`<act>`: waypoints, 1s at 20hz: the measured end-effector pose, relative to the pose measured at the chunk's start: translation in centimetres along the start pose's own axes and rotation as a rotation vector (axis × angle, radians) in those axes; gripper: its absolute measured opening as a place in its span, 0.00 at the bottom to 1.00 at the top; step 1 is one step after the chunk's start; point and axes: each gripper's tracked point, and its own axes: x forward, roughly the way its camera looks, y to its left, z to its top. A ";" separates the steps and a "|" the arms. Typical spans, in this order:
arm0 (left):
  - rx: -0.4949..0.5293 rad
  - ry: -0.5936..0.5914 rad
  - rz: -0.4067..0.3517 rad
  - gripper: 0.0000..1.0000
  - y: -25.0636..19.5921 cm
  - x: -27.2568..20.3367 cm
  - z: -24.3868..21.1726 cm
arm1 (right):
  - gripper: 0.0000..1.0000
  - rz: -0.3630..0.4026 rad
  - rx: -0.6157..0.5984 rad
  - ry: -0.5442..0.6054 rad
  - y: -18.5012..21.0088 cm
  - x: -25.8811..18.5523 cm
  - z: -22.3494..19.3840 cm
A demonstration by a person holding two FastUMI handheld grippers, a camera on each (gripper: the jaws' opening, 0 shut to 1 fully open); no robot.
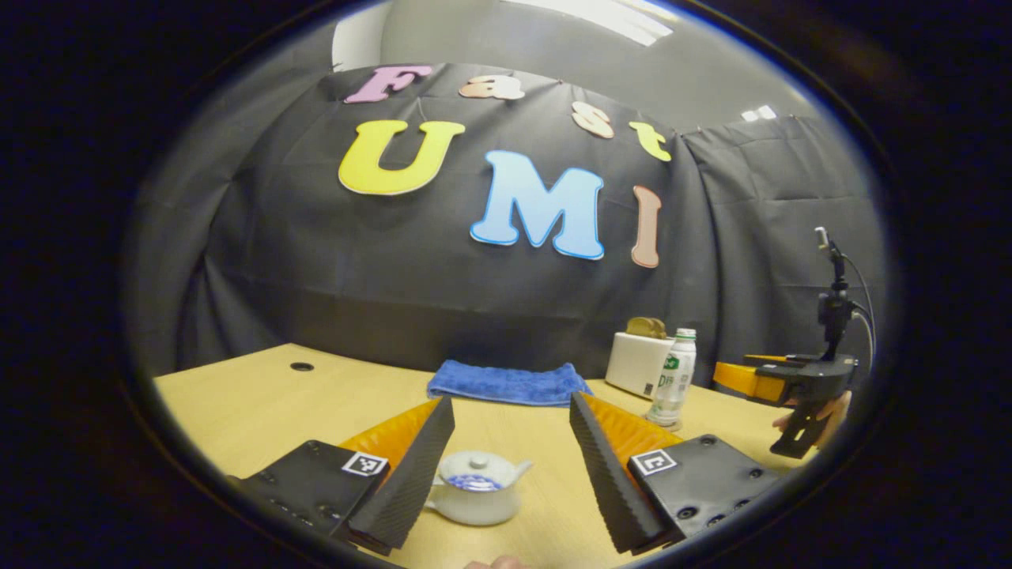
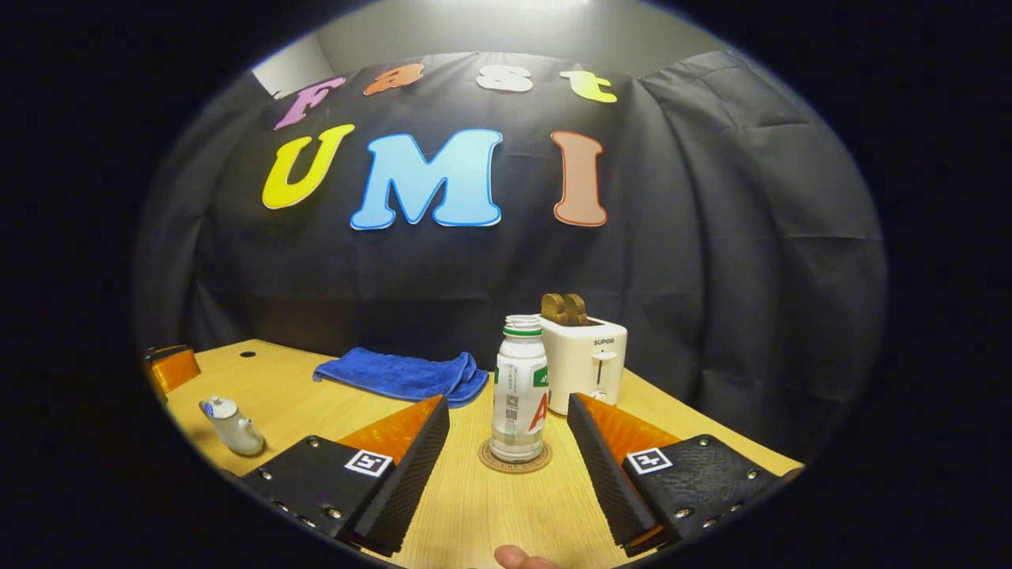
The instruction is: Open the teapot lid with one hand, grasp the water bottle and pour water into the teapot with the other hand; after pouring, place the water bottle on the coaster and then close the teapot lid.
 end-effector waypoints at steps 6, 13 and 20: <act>0.004 -0.041 0.014 0.99 -4.7 -4.1 0.6 | 0.95 0.066 0.018 0.006 4.1 -6.7 -2.0; 0.111 -0.004 0.063 0.99 -8.1 -5.6 -2.9 | 0.95 0.111 0.026 0.012 7.8 -9.3 -4.9; 0.150 0.047 0.117 1.00 -8.5 -5.9 -3.9 | 0.95 0.076 0.055 0.004 7.5 -9.9 -5.1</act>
